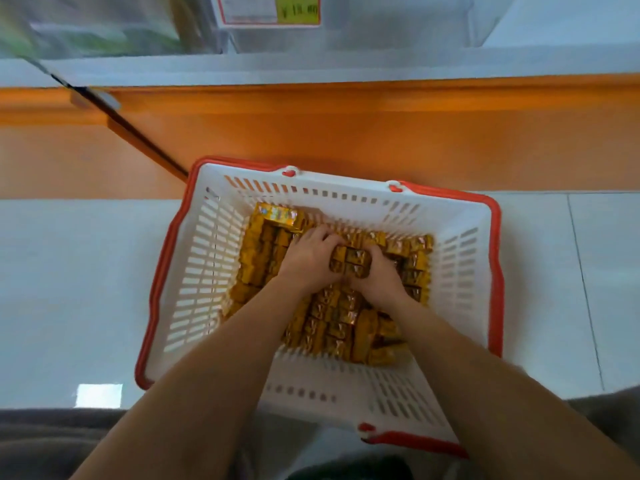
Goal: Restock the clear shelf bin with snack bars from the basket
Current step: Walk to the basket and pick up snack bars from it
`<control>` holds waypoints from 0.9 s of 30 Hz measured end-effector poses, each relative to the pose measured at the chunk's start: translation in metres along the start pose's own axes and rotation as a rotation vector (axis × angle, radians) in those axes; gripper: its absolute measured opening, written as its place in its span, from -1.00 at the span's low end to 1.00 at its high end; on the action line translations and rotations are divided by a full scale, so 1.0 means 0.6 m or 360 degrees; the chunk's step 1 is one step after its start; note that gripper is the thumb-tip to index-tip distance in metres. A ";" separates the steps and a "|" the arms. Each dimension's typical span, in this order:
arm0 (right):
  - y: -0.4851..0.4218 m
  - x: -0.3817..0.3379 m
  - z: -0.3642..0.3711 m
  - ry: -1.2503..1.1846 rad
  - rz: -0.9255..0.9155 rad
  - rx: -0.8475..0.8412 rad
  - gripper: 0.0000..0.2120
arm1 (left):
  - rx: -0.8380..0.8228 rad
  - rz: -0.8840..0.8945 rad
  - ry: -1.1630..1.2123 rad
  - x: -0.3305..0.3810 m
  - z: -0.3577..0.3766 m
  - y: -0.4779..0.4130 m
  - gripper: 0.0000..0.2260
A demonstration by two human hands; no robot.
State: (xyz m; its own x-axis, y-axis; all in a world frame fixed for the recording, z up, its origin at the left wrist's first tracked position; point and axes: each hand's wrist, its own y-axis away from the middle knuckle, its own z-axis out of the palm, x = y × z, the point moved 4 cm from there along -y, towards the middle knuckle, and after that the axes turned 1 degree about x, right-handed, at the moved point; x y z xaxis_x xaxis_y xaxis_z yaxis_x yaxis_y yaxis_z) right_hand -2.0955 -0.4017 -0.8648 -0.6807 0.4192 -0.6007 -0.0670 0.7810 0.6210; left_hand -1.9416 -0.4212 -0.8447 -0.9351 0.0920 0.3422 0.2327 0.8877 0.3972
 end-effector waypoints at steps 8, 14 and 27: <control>0.002 0.030 0.002 -0.0245 -0.0022 0.0241 -0.73 | -0.0074 0.0156 -0.0091 -0.004 0.027 0.003 -0.30; 0.004 0.025 0.000 -0.0322 -0.0019 0.0224 -0.72 | 0.0085 0.0064 0.0100 -0.002 0.014 0.004 -0.44; 0.053 -0.122 -0.125 -0.0260 -0.0303 0.0103 -0.77 | 0.0599 -0.0247 0.1141 0.024 -0.102 0.059 -0.32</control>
State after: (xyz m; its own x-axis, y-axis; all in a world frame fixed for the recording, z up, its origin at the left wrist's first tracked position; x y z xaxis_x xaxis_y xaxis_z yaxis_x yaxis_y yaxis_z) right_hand -2.1022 -0.4423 -0.7634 -0.5329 0.3271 -0.7804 -0.1322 0.8788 0.4585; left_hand -1.9303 -0.4164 -0.7738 -0.5221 -0.2413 0.8180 -0.1097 0.9702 0.2162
